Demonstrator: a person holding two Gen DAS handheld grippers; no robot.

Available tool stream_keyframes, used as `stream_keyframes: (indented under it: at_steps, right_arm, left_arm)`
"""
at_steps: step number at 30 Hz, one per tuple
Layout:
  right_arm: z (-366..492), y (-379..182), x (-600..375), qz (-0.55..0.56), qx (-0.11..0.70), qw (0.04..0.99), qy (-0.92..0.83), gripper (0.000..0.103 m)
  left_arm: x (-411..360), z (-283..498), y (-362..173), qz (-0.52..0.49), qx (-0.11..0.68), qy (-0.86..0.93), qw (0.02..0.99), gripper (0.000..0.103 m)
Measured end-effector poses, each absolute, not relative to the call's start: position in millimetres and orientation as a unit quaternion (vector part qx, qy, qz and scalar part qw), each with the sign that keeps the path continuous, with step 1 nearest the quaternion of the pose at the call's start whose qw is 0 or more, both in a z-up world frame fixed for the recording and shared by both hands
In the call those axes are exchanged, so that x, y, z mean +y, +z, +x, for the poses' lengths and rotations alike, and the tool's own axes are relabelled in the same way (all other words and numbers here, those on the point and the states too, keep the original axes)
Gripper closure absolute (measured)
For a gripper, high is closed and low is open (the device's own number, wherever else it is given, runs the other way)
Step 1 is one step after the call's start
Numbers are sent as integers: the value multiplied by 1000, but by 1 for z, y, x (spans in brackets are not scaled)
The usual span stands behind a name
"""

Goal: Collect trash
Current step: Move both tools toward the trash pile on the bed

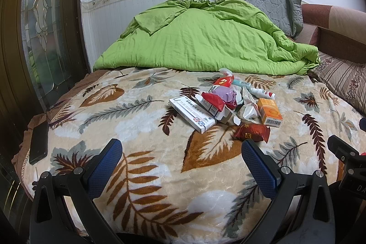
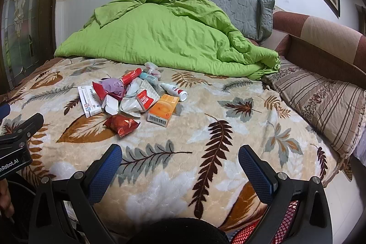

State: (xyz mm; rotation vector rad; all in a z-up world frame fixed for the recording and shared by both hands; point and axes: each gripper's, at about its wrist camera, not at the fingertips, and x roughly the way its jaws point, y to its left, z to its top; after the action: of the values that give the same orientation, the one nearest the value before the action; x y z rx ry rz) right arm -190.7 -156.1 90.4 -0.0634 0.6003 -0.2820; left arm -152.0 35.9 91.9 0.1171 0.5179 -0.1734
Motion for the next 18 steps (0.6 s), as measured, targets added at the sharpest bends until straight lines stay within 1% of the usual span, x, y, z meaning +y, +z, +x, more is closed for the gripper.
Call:
stream_keyframes:
  at_steps: [9, 12, 13, 16, 18]
  right_arm:
    - [-190, 83, -157, -23, 305, 942, -136, 0]
    - [-190, 80, -161, 0, 320, 939, -126, 0]
    - [-188, 82, -163, 28, 341, 933, -115, 0]
    - [-184, 85, -171, 76, 367, 922, -92, 0]
    - [-180, 82, -174, 62, 371, 922, -89, 1]
  left_arm:
    - [37, -151, 92, 57, 259, -85, 961, 0]
    - [41, -146, 87, 41, 276, -90, 956, 0]
    - [44, -143, 84, 30, 288, -91, 953, 0]
    - [52, -134, 78, 4, 320, -99, 942, 0]
    - [54, -129, 76, -9, 337, -105, 936, 0]
